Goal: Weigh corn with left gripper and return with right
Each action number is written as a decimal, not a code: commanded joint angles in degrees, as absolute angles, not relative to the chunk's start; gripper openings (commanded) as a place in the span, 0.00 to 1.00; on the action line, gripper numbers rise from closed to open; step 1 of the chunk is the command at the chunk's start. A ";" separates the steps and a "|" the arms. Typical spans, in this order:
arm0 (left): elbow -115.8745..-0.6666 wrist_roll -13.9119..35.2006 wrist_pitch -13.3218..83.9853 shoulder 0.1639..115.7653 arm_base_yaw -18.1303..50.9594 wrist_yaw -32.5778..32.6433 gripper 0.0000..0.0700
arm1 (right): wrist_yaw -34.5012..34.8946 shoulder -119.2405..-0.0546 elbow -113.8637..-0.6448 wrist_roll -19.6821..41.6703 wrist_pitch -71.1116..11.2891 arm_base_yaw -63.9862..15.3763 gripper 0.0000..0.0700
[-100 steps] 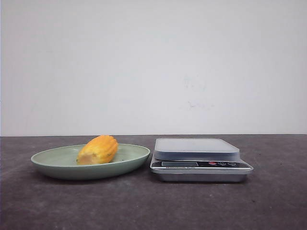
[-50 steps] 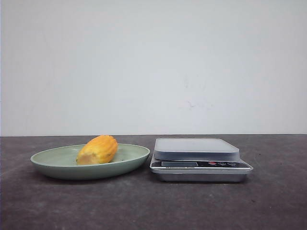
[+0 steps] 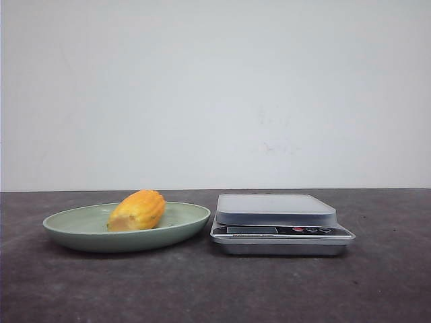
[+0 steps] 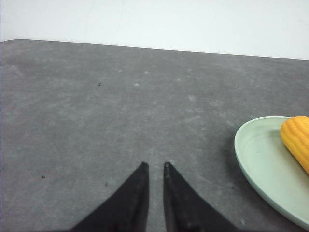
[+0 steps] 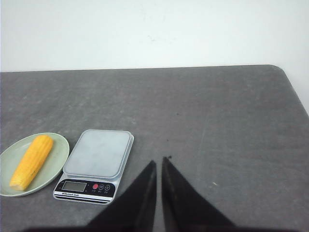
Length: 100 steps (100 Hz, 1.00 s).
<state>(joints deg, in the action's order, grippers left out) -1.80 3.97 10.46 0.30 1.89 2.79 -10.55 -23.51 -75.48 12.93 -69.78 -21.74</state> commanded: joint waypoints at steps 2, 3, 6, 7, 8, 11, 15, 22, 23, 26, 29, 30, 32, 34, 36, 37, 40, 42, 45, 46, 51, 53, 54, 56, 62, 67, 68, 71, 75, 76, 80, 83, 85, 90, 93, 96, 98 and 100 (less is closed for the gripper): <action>-0.78 3.29 10.70 0.19 1.78 2.72 0.02 | -10.59 -23.70 -76.18 13.45 -69.06 -21.93 0.01; -0.78 3.29 10.72 0.19 1.78 2.72 0.02 | -10.59 -23.70 -76.18 13.45 -69.06 -21.93 0.01; -0.78 3.29 10.72 0.19 1.78 2.72 0.02 | -10.59 -23.70 -76.18 13.45 -69.06 -21.93 0.01; -0.78 3.29 10.70 0.19 1.78 2.72 0.02 | -10.59 -23.70 -76.18 13.45 -69.08 -21.93 0.01; -0.78 3.29 10.70 0.19 1.78 2.72 0.02 | -10.59 -23.70 -76.18 13.45 -69.06 -21.93 0.01; -0.78 3.29 10.70 0.19 1.78 2.72 0.02 | -10.59 -23.70 -76.18 13.45 -69.06 -21.93 0.01; -0.78 3.29 10.70 0.19 1.78 2.72 0.02 | -10.59 -23.70 -76.18 13.45 -69.08 -21.93 0.01; -0.78 3.29 10.70 0.19 1.78 2.72 0.02 | -10.59 -23.70 -76.18 13.43 -69.06 -21.93 0.01; -0.78 3.29 10.70 0.19 1.78 2.72 0.02 | -10.59 -23.70 -76.18 13.41 -69.08 -21.93 0.01; -0.78 3.29 10.70 0.19 1.78 2.72 0.02 | -10.72 -23.70 -76.20 12.67 -69.04 -21.93 0.01; -0.78 3.29 10.70 0.19 1.78 2.72 0.02 | -11.09 -23.70 -76.20 11.64 -69.04 -21.93 0.01; -0.78 3.29 10.70 0.19 1.78 2.72 0.02 | -11.16 -23.70 -76.18 11.46 -69.04 -21.93 0.01; -0.78 3.29 10.70 0.19 1.78 2.72 0.02 | -11.27 -23.70 -76.16 11.35 -69.06 -21.93 0.01; -0.78 3.29 10.70 0.19 1.78 2.72 0.02 | -11.44 -23.70 -76.07 11.38 -68.97 -21.89 0.01; -0.78 3.29 10.70 0.19 1.78 2.72 0.02 | -11.77 -23.70 -75.99 11.29 -68.79 -21.76 0.01; -0.78 3.29 10.70 0.19 1.78 2.72 0.02 | -12.01 -23.70 -75.92 11.25 -68.69 -21.65 0.01; -0.78 3.29 10.70 0.19 1.78 2.72 0.02 | -12.36 -23.66 -75.68 10.87 -68.23 -21.17 0.01; -0.78 3.29 10.70 0.19 1.78 2.72 0.02 | -12.36 -23.51 -75.42 10.48 -67.92 -20.58 0.01; -0.78 3.29 10.70 0.19 1.78 2.72 0.02 | -12.01 -23.22 -74.74 9.82 -66.89 -19.44 0.01; -0.78 3.29 10.70 0.19 1.78 2.72 0.02 | -11.90 -23.09 -74.43 9.63 -66.46 -19.03 0.01; -0.78 3.29 10.70 0.19 1.78 2.72 0.02 | -11.79 -22.15 -72.31 8.93 -64.16 -16.53 0.01; -0.78 3.29 10.72 0.19 1.78 2.72 0.02 | -11.79 -21.63 -71.13 8.75 -62.92 -15.42 0.01; -0.78 3.29 10.70 0.19 1.78 2.72 0.02 | -11.79 -21.34 -70.50 8.64 -62.28 -14.87 0.01; -0.78 3.29 10.70 0.19 1.78 2.72 0.02 | -11.75 -20.67 -69.06 8.40 -60.86 -13.72 0.01; -0.78 3.29 10.70 0.19 1.78 2.72 0.02 | -10.92 -18.44 -63.92 7.51 -55.81 -10.26 0.01; -0.78 3.29 10.70 0.19 1.78 2.72 0.02 | -9.04 -16.34 -59.05 6.33 -51.03 -7.40 0.01; -0.78 3.29 10.72 0.19 1.78 2.72 0.02 | -8.58 -15.90 -57.98 6.02 -49.91 -6.81 0.01; -0.78 3.29 10.70 0.19 1.78 2.72 0.02 | -7.01 -14.57 -54.74 5.06 -46.50 -5.13 0.01; -0.78 3.29 10.70 0.19 1.78 2.72 0.02 | -4.84 -12.71 -50.35 3.62 -42.17 -3.01 0.01; -0.78 3.29 10.72 0.19 1.78 2.72 0.02 | -4.32 -12.27 -49.25 3.33 -41.17 -2.52 0.01; -0.78 3.29 10.70 0.19 1.78 2.72 0.02 | -2.44 -10.63 -44.82 2.07 -36.77 -0.67 0.01; -0.78 3.29 10.70 0.19 1.78 2.72 0.02 | -1.19 -9.41 -41.56 1.23 -33.69 0.56 0.01; -0.78 3.29 10.72 0.19 1.78 2.72 0.02 | -0.38 -8.62 -39.35 0.75 -31.68 1.32 0.01; -0.78 3.29 10.70 0.19 1.78 2.72 0.02 | 1.58 -6.94 -34.09 0.58 -27.03 2.79 0.01; -0.78 3.29 10.70 0.19 1.78 2.72 0.02 | 2.48 -6.04 -30.96 0.62 -24.27 3.44 0.01; -0.78 3.29 10.72 0.19 1.78 2.72 0.02 | 3.29 -5.30 -28.03 0.60 -21.96 3.81 0.01; -0.78 3.29 10.70 0.19 1.78 2.72 0.02 | 3.49 -4.89 -26.13 0.60 -20.53 3.97 0.01; -0.78 3.29 10.70 0.19 1.78 2.72 0.02 | 3.44 -4.49 -24.25 0.60 -19.22 4.01 0.01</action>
